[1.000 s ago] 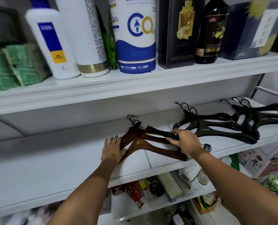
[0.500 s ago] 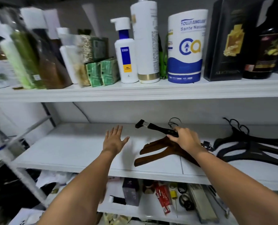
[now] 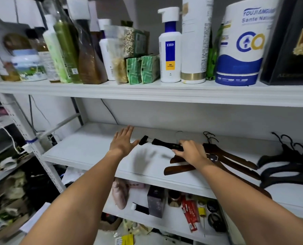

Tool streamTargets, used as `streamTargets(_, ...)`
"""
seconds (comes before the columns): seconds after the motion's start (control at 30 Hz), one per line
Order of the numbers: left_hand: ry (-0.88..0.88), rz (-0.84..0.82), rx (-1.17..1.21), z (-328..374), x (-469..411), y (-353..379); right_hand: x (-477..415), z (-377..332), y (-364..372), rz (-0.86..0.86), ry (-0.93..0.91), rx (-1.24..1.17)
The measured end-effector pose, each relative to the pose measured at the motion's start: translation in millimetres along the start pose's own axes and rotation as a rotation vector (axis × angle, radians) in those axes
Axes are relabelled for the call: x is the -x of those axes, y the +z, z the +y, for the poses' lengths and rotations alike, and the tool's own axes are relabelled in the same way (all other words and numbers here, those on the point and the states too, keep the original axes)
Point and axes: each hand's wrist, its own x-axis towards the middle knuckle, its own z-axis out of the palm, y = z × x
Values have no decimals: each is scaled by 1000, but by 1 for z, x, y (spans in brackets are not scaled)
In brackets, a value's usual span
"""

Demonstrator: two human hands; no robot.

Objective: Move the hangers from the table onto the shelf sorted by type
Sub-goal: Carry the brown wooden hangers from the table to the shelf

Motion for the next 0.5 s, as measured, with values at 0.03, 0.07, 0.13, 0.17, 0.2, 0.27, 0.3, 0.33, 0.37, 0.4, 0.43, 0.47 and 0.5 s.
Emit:
streamTargets(0.03, 5, 2, 5, -6, -3, -1, -3, -5, 3, -5, 0, -6)
streamTargets(0.07, 11, 4, 9, -11, -5, -1, -6, -10, 6, -12, 2, -9)
streamTargets(0.13, 24, 2, 16, -22, -12, 0, -14, -22, 14, -23, 7, -12)
streamTargets(0.17, 35, -2, 25, -28, -17, 1, -19, -28, 18, -31, 12, -17)
streamTargets(0.2, 47, -6, 36, -30, -20, 2, -23, -34, 22, -41, 16, -24)
streamTargets(0.27, 82, -15, 51, -39, -31, 5, -34, -51, 33, -64, 27, -37)
streamTargets(0.3, 100, -20, 53, -42, -36, 6, -39, -59, 38, -75, 31, -42)
streamTargets(0.33, 120, -25, 57, -48, -42, 8, -46, -68, 43, -83, 37, -47)
streamTargets(0.37, 137, -30, 60, -54, -48, 10, -52, -78, 49, -86, 41, -48)
streamTargets(0.4, 150, -36, 59, -59, -53, 13, -57, -85, 54, -85, 43, -45)
streamTargets(0.43, 161, -48, 58, -66, -60, 15, -63, -93, 61, -84, 51, -43)
streamTargets(0.47, 169, -62, 57, -72, -66, 18, -69, -100, 68, -84, 61, -43)
streamTargets(0.5, 177, -80, 54, -79, -72, 21, -73, -106, 75, -90, 75, -41)
